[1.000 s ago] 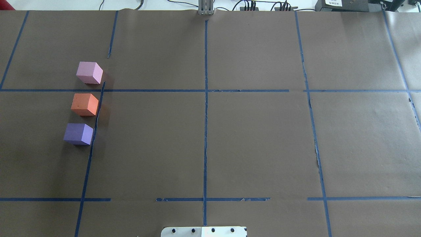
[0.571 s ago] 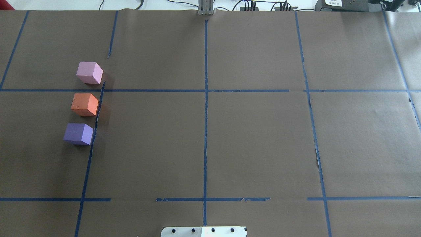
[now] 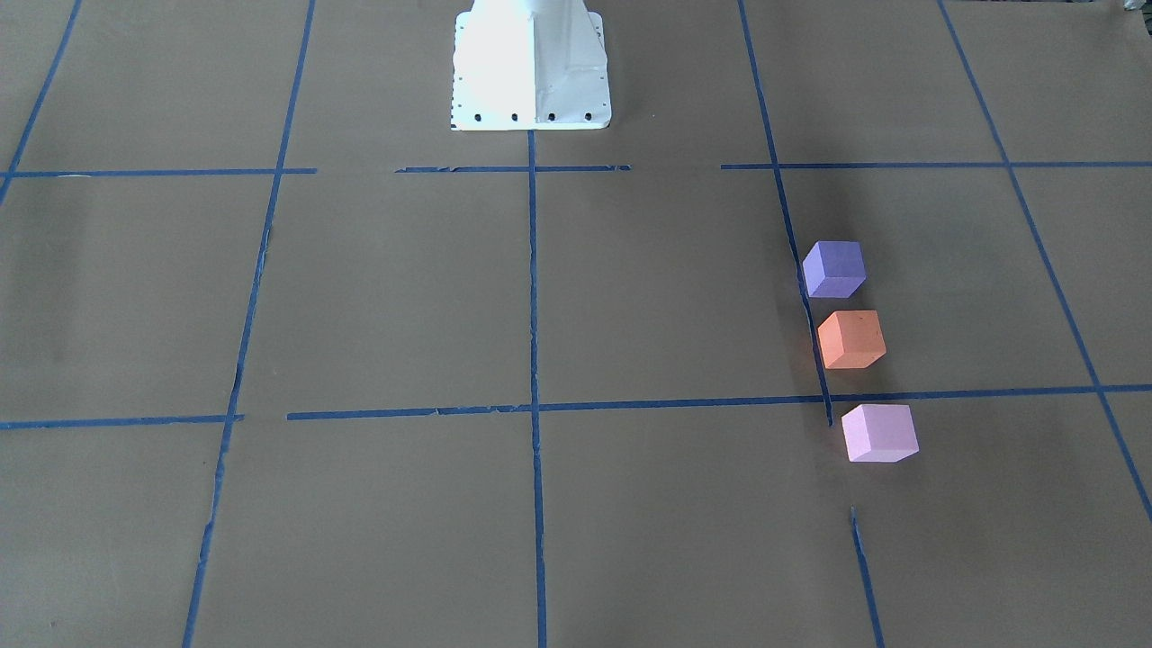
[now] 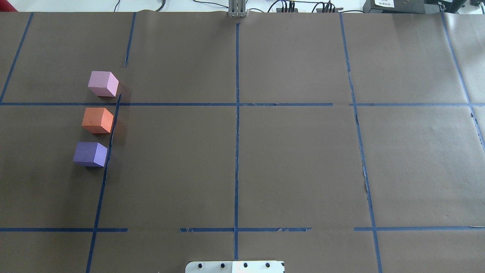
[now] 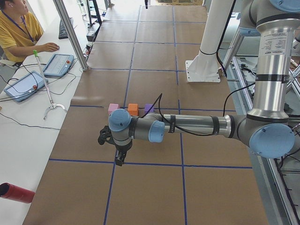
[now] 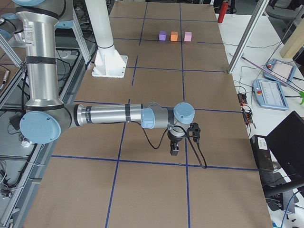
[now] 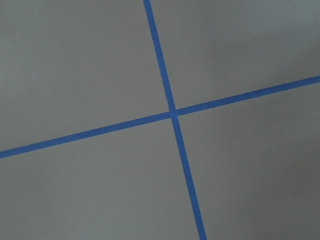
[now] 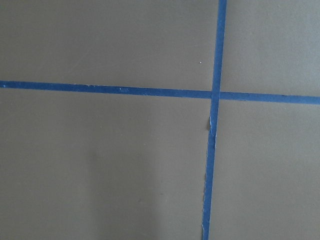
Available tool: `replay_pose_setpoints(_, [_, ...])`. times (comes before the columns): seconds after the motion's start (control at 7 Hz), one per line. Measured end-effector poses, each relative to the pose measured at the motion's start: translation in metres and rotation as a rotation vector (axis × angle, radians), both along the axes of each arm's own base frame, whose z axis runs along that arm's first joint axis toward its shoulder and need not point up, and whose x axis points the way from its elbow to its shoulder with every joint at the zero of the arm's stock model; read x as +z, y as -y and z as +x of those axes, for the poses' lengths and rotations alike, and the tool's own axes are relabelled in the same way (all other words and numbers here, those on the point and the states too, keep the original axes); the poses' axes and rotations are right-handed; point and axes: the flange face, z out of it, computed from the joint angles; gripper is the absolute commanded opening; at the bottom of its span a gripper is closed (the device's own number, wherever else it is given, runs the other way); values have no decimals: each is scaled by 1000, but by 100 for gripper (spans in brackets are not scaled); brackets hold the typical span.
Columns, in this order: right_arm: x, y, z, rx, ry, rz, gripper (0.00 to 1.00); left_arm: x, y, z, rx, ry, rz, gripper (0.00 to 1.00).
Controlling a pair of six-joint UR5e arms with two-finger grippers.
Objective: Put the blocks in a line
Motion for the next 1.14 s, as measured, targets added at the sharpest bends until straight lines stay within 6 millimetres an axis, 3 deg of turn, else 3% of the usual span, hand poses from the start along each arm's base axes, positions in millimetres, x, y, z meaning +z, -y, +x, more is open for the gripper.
replay_pose_setpoints(1.14, [0, 0, 0, 0, 0, 0, 100, -6, 3, 0, 2, -2, 25, 100])
